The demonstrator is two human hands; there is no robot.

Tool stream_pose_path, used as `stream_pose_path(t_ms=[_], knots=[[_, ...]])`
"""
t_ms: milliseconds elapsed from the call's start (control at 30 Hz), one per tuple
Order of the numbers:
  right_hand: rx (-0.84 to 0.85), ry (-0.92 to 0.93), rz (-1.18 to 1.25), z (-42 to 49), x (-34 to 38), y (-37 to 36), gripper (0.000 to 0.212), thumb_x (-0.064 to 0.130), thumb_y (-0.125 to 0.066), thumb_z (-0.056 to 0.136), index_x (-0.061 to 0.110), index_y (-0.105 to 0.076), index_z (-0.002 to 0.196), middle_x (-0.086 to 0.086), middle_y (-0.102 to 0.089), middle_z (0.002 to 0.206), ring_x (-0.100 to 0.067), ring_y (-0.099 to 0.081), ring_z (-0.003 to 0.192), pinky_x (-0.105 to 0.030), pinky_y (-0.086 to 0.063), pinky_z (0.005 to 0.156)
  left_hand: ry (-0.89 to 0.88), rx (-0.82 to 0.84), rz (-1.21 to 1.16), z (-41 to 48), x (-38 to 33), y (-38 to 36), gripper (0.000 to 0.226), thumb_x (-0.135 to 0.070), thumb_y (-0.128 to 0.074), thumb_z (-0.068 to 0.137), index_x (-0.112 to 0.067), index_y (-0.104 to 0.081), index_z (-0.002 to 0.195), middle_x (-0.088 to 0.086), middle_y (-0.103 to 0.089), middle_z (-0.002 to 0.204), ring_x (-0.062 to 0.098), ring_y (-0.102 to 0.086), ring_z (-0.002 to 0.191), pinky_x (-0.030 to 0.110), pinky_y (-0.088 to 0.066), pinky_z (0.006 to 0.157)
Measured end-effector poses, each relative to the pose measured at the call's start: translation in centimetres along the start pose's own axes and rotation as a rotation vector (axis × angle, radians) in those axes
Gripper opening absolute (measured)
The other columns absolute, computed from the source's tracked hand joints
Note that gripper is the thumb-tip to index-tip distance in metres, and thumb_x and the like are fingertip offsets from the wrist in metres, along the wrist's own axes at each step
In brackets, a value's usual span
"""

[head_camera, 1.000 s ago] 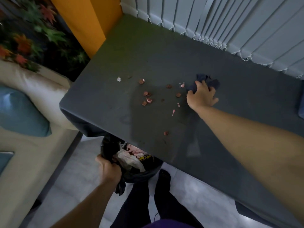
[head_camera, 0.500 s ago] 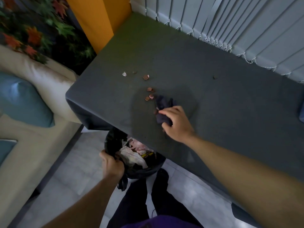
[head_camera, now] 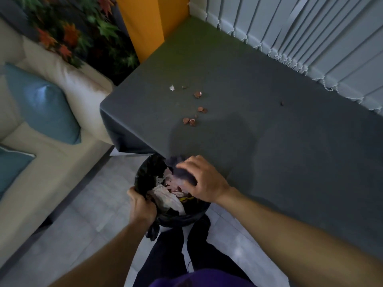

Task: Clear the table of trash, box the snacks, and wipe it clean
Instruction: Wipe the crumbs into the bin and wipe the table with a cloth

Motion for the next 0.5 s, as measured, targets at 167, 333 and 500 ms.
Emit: stream_pose_path(t_ms=[167,333,500], knots=[[-0.116,-0.389,-0.039,2.3,-4.4,1.6,0.048,0.016,-0.067,0.081,0.004,-0.058,0.126,-0.011,-0.045,0.132,-0.025,-0.047,0.121,-0.035,-0.044,0.102,0.003,-0.007,-0.023,-0.3,0.0,0.1,0.037,0.004,-0.041,0.088,-0.017,-0.020,0.110,0.019,-0.049,0.111,0.035,-0.052,0.102,0.052,-0.050,0.086],[0.056,-0.210,-0.078,2.5,-2.9,-0.8,0.021,0.009,-0.069,0.075,0.006,-0.065,0.095,-0.008,-0.061,0.107,-0.027,-0.049,0.110,-0.036,-0.041,0.097,-0.022,-0.027,-0.021,-0.1,-0.7,0.3,0.036,0.005,-0.041,0.089,-0.017,-0.021,0.110,0.018,-0.051,0.105,0.034,-0.054,0.098,0.047,-0.049,0.077],[-0.080,-0.148,0.005,1.4,-3.4,0.6,0.022,0.008,-0.068,0.079,0.008,-0.069,0.100,-0.006,-0.063,0.111,-0.021,-0.051,0.110,-0.027,-0.040,0.098,-0.043,-0.014,0.000,0.2,-1.5,0.1,0.034,0.005,-0.041,0.090,-0.014,-0.021,0.110,0.021,-0.051,0.106,0.036,-0.054,0.097,0.043,-0.046,0.073]])
Point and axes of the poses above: each hand's wrist, its own z-axis towards the middle knuckle, its own y-axis out of the back of the hand, x = y × z, the point moved 7 cm from there along z, towards the middle knuckle
